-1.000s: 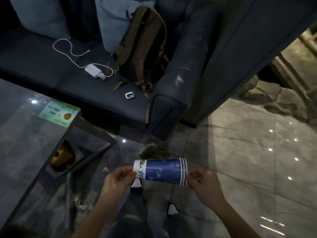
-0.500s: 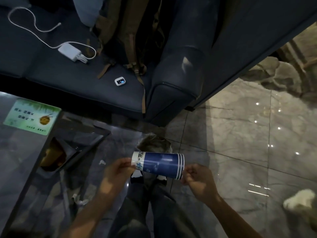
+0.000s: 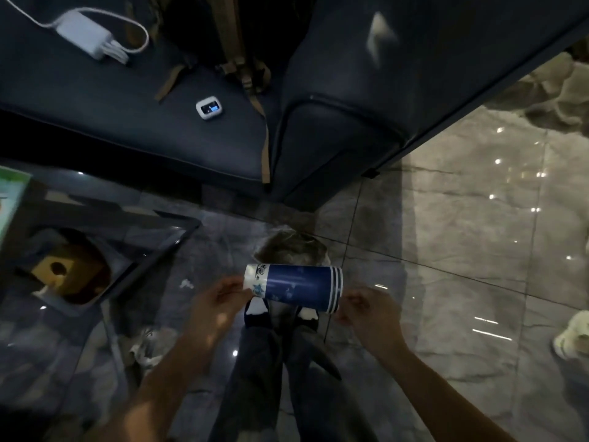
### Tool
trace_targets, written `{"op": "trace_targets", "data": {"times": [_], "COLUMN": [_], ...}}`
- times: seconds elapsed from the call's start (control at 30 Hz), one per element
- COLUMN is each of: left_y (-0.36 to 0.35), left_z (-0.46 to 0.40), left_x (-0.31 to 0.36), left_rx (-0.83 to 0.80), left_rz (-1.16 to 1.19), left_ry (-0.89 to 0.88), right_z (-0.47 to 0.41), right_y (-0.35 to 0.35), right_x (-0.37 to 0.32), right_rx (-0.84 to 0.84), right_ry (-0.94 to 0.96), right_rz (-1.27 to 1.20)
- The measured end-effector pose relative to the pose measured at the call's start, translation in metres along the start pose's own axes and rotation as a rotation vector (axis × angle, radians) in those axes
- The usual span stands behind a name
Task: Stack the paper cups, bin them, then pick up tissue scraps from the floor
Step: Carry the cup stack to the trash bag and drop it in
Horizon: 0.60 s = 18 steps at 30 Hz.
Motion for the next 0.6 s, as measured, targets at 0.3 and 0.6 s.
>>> {"op": "trace_targets", "data": {"times": [0.3,0.6], "left_y": [-0.042,-0.072], "left_z": [-0.114,-0.232], "left_x": [-0.053,-0.111], "left_rx": [0.000,-0.080], "left_rz": [0.002,-0.127], "left_ry": [0.102,-0.043], "right_z": [-0.085,-0.155], "right_y": [-0.055,-0.099], "right_x": [0.072,0.140], "right_rx": [-0.047,-0.065], "right_ry": [-0.071,-0.156], "right_rz": [0.002,-0.017]}}
Point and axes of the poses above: each hand's wrist, its own z-axis away from the middle knuckle, its own y-axis out of the back of the hand, x = y × z, the point moved 2 cm from there along -z, towards the middle knuckle, and after that the axes turned 13 degrees about y, right-handed, at the moved point
